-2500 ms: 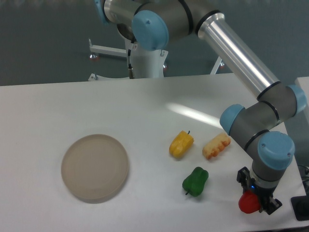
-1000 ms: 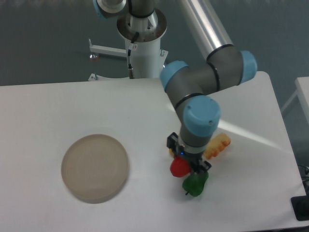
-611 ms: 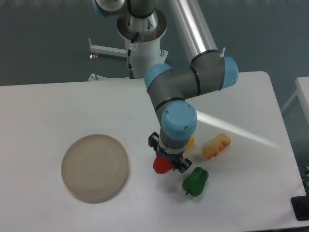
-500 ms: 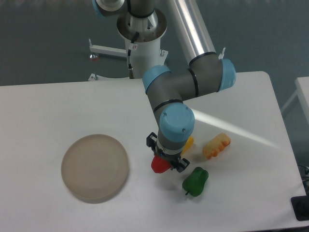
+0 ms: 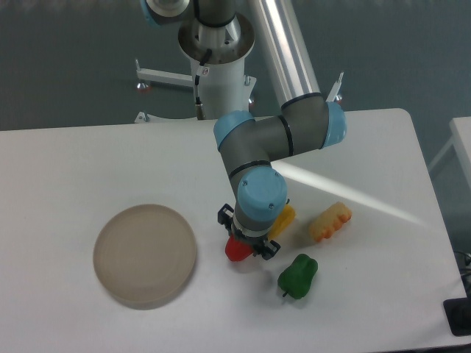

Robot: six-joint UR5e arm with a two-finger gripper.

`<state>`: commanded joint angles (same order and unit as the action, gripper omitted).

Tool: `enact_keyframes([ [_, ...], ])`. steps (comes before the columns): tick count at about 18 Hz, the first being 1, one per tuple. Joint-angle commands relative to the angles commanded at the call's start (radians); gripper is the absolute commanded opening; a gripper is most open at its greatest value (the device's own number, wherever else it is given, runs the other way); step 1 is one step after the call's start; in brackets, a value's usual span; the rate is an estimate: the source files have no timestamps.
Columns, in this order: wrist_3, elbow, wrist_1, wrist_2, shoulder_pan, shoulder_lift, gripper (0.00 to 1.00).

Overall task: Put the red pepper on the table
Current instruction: 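Lower the red pepper onto the table beside the yellow pepper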

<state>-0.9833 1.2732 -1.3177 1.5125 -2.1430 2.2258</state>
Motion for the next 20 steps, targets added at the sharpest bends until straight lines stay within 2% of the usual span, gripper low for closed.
enact_keyframes([
  [20,0.052,0.008,0.028,-0.006,0.017,0.009,0.48],
])
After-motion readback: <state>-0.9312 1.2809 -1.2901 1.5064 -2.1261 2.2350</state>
